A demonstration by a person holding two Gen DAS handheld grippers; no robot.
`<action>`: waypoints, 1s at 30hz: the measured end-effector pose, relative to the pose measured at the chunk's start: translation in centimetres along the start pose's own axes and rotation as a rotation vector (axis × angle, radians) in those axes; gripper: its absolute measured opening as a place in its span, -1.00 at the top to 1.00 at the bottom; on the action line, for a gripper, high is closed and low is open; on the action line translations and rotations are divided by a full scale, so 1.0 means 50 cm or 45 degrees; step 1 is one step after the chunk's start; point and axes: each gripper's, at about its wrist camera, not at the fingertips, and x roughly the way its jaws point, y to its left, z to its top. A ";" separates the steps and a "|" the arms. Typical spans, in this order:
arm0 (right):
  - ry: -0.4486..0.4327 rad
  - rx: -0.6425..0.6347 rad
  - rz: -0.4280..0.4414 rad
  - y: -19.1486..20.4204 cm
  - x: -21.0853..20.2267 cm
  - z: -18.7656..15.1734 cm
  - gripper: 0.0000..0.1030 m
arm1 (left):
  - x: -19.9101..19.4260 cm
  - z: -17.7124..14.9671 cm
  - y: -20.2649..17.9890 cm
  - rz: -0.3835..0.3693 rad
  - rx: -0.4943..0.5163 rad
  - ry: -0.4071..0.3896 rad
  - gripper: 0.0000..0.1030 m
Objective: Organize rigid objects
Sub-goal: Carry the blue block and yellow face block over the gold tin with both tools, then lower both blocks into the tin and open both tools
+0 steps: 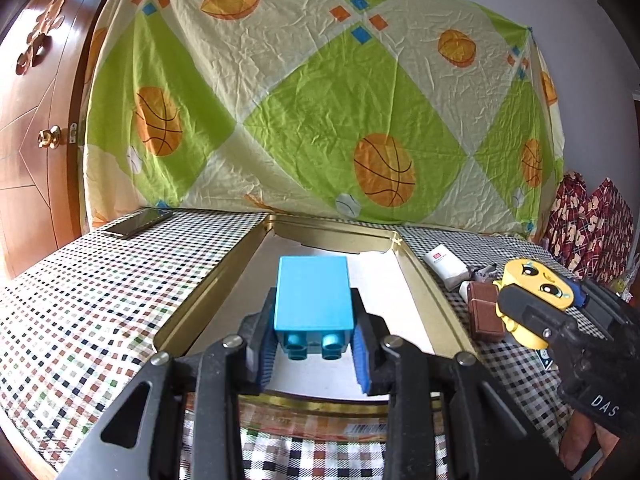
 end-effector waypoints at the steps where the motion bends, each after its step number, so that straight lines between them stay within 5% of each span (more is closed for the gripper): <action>1: 0.001 -0.001 0.003 0.001 0.001 0.000 -0.06 | 0.000 0.000 0.001 0.000 0.001 0.001 0.41; 30: 0.161 0.042 0.140 0.002 0.093 0.079 -0.06 | 0.069 0.076 0.053 0.047 0.031 0.178 0.41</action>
